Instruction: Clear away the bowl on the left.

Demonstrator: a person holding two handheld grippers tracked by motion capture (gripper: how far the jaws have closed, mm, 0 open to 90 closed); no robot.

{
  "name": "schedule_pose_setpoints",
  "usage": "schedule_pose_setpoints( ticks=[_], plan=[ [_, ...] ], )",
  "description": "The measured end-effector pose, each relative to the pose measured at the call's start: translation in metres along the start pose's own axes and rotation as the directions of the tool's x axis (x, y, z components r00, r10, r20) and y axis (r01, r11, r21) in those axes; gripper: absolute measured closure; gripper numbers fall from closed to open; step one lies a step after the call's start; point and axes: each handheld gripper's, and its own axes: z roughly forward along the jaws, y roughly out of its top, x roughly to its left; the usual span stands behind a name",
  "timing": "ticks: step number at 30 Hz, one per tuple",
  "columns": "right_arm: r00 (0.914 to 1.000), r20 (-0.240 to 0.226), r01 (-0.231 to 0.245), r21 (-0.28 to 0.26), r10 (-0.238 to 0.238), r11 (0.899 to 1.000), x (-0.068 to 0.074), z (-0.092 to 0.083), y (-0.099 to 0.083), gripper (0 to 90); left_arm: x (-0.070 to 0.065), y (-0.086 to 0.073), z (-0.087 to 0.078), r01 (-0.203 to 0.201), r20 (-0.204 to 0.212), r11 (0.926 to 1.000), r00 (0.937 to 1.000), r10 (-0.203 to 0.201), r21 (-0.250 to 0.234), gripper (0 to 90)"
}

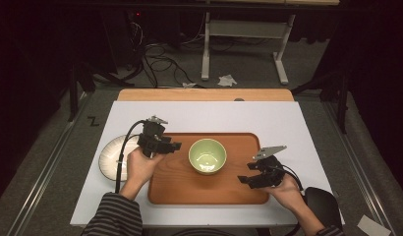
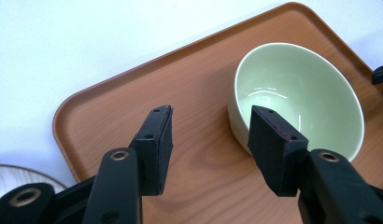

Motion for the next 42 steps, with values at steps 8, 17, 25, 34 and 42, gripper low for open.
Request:
schedule_pose_setpoints(
  ticks=[8,17,25,34,42],
  plan=[
    [1.0000,0.000,0.002,0.004,-0.002,1.000,0.000,0.000,0.000,37.6,0.004,-0.012,-0.012,0.008,-0.005,0.9999,1.0000,-0.008,-0.010,49.4],
    [1.0000,0.002,0.001,0.008,-0.001,1.000,0.000,0.001,0.000,37.6,0.005,-0.026,-0.020,0.007,-0.010,0.9997,0.9999,-0.008,-0.021,48.9],
    [1.0000,0.002,0.000,0.006,0.000,1.000,0.000,0.001,0.000,37.6,0.006,-0.040,-0.021,0.020,-0.004,0.9994,0.9998,-0.020,-0.027,48.5],
    [1.0000,0.000,0.002,-0.001,-0.002,1.000,0.001,-0.001,0.000,37.7,0.008,-0.057,-0.021,0.036,0.000,0.9991,0.9994,-0.036,-0.024,47.0],
    [1.0000,-0.003,0.007,-0.005,-0.007,1.000,0.002,-0.001,0.000,37.7,0.007,-0.065,-0.018,0.030,-0.016,0.9995,0.9994,-0.030,0.004,46.2]
  ],
)
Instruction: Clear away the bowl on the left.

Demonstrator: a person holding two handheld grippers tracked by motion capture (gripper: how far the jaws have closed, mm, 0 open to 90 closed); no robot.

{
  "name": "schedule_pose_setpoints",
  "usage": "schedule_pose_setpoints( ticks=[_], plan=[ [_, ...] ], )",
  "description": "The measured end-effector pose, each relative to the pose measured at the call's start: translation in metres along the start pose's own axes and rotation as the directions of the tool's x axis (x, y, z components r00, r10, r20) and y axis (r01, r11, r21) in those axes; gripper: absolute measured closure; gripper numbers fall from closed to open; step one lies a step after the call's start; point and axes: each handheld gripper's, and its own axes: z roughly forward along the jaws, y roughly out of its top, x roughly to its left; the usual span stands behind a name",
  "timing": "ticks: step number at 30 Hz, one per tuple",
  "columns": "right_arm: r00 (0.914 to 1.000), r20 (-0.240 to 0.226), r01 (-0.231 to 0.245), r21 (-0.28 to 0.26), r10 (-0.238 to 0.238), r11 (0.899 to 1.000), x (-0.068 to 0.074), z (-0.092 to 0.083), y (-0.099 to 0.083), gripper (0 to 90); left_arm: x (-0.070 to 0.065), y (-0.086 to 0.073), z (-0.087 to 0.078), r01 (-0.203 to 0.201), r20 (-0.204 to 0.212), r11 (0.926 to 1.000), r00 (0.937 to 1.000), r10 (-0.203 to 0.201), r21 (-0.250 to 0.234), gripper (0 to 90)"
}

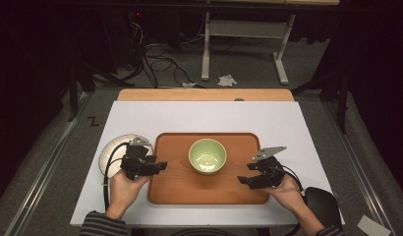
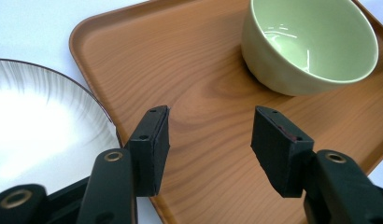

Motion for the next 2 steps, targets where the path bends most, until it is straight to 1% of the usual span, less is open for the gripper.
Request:
schedule_pose_setpoints(
  ticks=[2],
  plan=[
    [1.0000,0.003,-0.004,0.004,0.004,1.000,-0.0001,-0.0003,0.0001,37.6,0.0004,-0.0001,0.0013,-0.001,0.001,1.0000,1.0000,0.001,0.007,46.0]
  ],
)
